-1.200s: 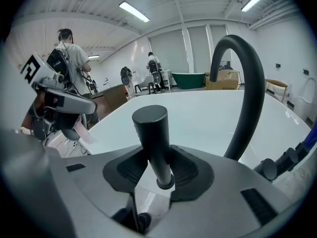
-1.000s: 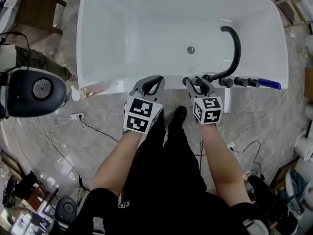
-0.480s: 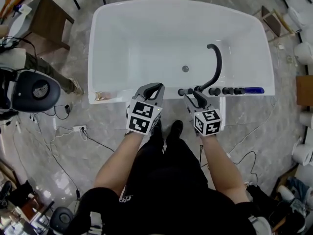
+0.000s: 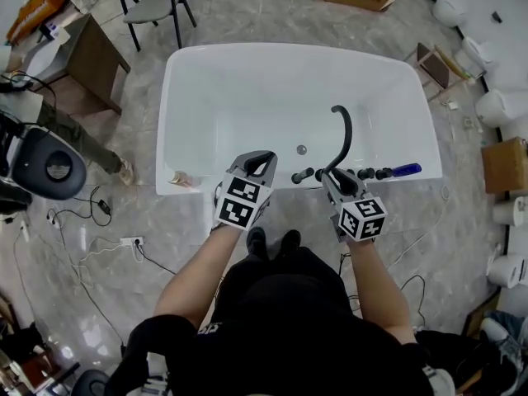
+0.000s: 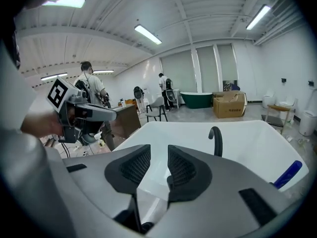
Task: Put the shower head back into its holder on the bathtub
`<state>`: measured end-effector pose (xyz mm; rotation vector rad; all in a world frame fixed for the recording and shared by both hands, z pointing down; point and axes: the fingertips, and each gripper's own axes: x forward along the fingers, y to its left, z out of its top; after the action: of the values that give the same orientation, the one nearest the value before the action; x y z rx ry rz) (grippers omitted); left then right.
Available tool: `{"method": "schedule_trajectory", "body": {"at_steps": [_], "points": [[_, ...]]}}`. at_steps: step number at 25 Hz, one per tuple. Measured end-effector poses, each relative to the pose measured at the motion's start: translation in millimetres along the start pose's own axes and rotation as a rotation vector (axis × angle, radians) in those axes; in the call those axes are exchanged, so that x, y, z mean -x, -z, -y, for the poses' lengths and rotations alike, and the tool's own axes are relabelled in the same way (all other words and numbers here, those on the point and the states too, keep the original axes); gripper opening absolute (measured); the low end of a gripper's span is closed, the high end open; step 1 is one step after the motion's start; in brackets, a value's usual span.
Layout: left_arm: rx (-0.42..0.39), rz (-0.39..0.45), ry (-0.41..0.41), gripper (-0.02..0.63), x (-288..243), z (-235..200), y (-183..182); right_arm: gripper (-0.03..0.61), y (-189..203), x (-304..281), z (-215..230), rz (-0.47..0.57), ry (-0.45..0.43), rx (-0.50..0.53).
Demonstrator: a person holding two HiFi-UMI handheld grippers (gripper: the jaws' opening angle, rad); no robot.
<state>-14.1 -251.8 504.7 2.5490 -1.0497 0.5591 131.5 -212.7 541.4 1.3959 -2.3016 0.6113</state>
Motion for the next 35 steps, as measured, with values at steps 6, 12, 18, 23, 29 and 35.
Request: {"method": "schedule_trajectory", "body": {"at_steps": [6, 12, 18, 23, 29, 35], "points": [[-0.007, 0.019, -0.016, 0.020, 10.8, 8.5, -18.0, 0.057, -46.0, 35.4, -4.3, 0.122, -0.062, -0.015], [-0.014, 0.042, -0.046, 0.020, 11.3, 33.2, -40.5, 0.051, -76.2, 82.5, 9.9, 0.215, -0.121, -0.005], [0.013, 0.044, -0.121, 0.020, 5.9, 56.4, -58.9, 0.043, -95.3, 139.6, 43.7, 0.278, -0.183, 0.002], [-0.006, 0.086, -0.194, 0.020, 9.3, 71.8, -89.8, 0.014, -113.4, 170.0, 72.6, 0.328, -0.199, 0.067], [-0.027, 0.136, -0.275, 0.020, 17.5, 88.6, -116.4, 0.014, -129.2, 200.4, 98.9, 0.398, -0.219, 0.188], [-0.027, 0.167, -0.356, 0.020, 18.1, 96.1, -137.2, 0.012, -151.8, 224.9, 137.9, 0.473, -0.219, 0.202]]}}
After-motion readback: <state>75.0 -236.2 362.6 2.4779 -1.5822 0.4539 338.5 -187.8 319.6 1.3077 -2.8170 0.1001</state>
